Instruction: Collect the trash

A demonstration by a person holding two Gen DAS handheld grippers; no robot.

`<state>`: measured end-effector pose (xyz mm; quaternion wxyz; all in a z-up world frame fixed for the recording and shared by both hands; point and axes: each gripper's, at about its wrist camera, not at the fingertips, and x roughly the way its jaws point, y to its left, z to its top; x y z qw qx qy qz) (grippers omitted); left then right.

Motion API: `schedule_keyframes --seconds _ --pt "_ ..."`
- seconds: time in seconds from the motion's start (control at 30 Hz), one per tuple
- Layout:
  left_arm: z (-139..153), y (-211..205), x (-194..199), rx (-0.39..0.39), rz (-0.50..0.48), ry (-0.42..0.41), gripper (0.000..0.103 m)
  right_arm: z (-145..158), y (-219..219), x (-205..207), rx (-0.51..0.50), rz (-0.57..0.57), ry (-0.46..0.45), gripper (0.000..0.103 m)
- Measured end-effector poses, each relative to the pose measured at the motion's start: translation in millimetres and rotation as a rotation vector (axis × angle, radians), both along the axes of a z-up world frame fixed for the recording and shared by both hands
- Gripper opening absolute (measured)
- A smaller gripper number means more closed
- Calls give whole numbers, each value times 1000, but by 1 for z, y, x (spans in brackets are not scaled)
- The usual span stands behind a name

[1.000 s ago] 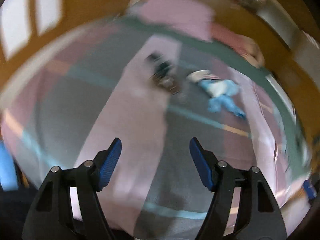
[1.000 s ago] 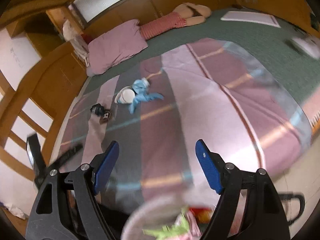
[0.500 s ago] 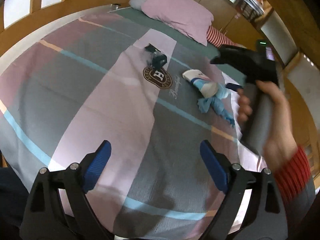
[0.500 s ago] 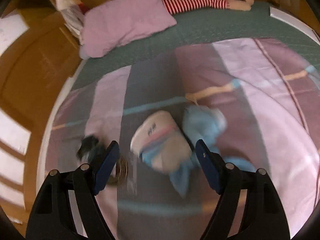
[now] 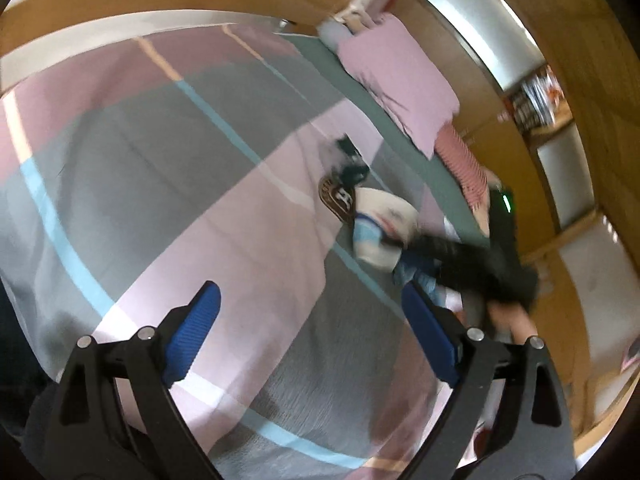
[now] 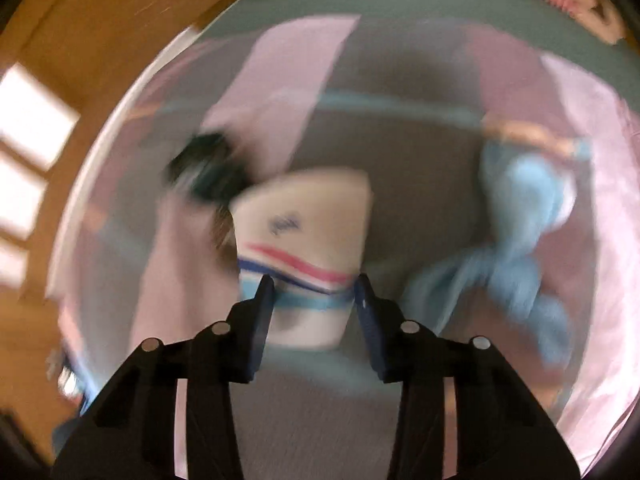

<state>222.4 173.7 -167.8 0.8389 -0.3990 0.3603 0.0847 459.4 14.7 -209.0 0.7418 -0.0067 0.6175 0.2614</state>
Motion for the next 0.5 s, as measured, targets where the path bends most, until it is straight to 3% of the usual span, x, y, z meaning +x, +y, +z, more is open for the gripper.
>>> schedule_keyframes --seconds 0.07,0.13,0.17,0.23,0.33,0.4,0.5 --pt "-1 4 -3 -31 26 -15 93 2 5 -32 11 159 55 42" --pt "-1 5 -4 -35 43 -20 93 20 -3 -49 15 194 -13 42" --pt "-1 5 -5 -34 43 -19 94 32 -14 -48 38 160 -58 44" --pt "-2 2 -3 -32 26 -8 94 49 -39 -27 93 31 -128 66" --pt "-4 0 1 -20 18 8 94 58 -82 10 32 -292 -257 84" --pt "-5 -1 3 -12 19 19 94 44 -103 38 -49 -488 -266 86" --pt "-6 -5 6 10 4 36 94 14 -107 66 -142 -571 -220 86"
